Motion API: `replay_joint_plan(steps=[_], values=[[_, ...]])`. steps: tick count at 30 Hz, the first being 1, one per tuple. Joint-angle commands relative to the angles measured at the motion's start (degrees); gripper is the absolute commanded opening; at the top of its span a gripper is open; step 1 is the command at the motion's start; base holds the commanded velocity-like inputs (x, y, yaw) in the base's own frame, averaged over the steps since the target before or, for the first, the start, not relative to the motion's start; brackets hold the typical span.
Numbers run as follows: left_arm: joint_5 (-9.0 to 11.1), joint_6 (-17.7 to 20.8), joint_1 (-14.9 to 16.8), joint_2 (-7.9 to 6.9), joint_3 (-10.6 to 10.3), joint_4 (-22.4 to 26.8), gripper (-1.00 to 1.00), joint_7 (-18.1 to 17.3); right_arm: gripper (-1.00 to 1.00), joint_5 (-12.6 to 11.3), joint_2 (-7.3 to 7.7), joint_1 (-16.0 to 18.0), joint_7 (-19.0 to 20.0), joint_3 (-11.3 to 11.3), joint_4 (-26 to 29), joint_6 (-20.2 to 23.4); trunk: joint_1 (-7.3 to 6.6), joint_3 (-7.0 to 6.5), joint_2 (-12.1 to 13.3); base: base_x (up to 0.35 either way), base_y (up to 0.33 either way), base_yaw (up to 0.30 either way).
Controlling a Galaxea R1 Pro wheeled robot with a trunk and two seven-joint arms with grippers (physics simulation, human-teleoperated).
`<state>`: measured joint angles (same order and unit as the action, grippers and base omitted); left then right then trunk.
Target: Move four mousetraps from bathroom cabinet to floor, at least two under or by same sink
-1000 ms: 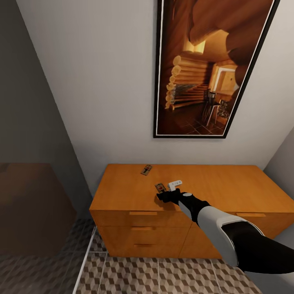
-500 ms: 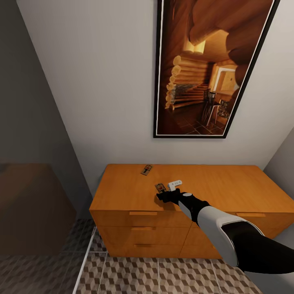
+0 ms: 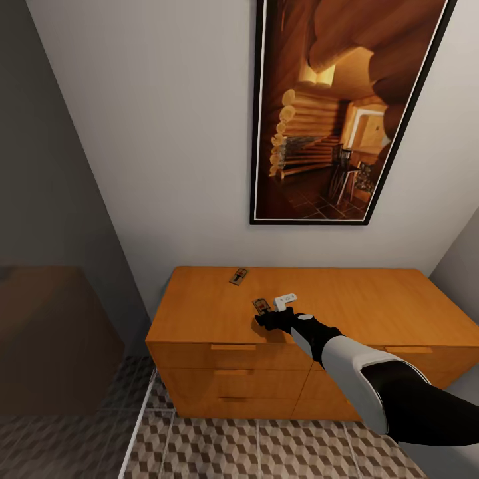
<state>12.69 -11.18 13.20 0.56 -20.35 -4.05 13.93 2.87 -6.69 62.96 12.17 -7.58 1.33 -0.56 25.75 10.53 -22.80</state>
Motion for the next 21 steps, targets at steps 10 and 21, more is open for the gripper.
replay_joint_plan(steps=[10,21], values=[[0.5,-0.4,0.1,0.05,-0.5,-0.3,1.00,0.0,1.00,0.3,0.01,0.1,0.1,-0.2,0.0,-0.1,0.03,0.12,-0.1,0.000,0.000,0.000],[0.5,-0.4,0.1,0.05,-0.5,-0.3,1.00,0.0,-1.00,0.3,0.09,0.1,0.1,-0.2,0.0,-0.1,0.03,0.12,-0.1,0.000,0.000,0.000]])
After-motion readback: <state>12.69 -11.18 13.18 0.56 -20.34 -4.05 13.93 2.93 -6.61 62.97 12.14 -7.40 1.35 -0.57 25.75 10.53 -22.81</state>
